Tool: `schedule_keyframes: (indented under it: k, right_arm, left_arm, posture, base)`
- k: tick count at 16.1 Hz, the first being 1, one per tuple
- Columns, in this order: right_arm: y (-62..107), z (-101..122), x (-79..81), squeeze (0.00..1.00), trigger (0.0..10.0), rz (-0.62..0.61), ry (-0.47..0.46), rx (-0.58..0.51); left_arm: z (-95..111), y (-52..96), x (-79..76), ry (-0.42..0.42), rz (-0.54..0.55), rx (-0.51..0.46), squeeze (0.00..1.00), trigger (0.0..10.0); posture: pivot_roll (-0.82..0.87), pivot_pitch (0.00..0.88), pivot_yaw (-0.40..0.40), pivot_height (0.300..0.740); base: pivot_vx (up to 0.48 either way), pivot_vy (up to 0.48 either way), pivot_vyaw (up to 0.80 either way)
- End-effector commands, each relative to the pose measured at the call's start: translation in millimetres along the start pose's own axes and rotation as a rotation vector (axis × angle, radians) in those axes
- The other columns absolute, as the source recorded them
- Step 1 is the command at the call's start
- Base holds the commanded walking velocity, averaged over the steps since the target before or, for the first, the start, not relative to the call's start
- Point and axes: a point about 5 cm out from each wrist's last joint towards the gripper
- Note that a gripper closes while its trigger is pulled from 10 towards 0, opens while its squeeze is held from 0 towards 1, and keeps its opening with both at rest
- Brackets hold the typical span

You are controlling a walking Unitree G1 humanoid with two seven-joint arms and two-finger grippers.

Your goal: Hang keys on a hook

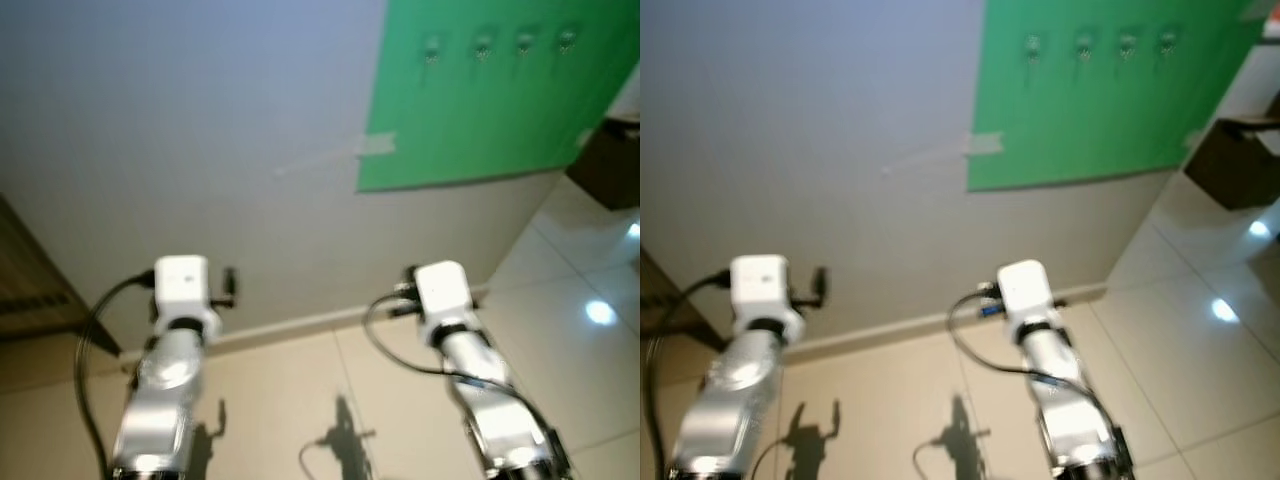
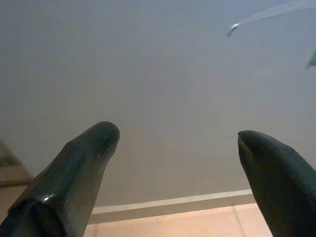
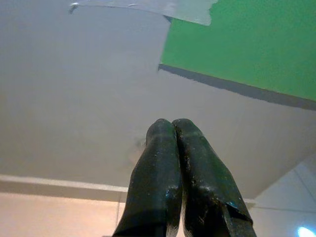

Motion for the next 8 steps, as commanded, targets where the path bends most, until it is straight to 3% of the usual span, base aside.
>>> schedule_keyframes:
  k: [1, 8]
  right_arm:
    - [-0.6, 0.7, -9.4, 0.00, 0.0, -0.023, 0.013, -0.005]
    - [-3.0, 0.6, -2.3, 0.00, 0.0, -0.002, 0.007, -0.013]
  left_arm:
    - [1.6, -0.1, -7.1, 0.004, -0.015, 0.001, 0.00, 10.0]
    - [1.2, -4.2, -2.0, -0.005, 0.020, 0.021, 0.00, 10.0]
  posture:
    - [-0.10, 0.000, 0.022, 0.740]
    - [-0.08, 0.000, 0.034, 0.740]
  base:
    - [0.000, -0.461, 0.00]
    - [0.037, -0.435, 0.00]
Point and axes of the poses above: a point about 5 cm out from each wrist's last joint towards the gripper, its own y axis pointing back from the gripper into the wrist, its own z axis along the axis of the wrist's last joint, x = y × z, and after that the axes turned 2 degrees about -y, right-handed
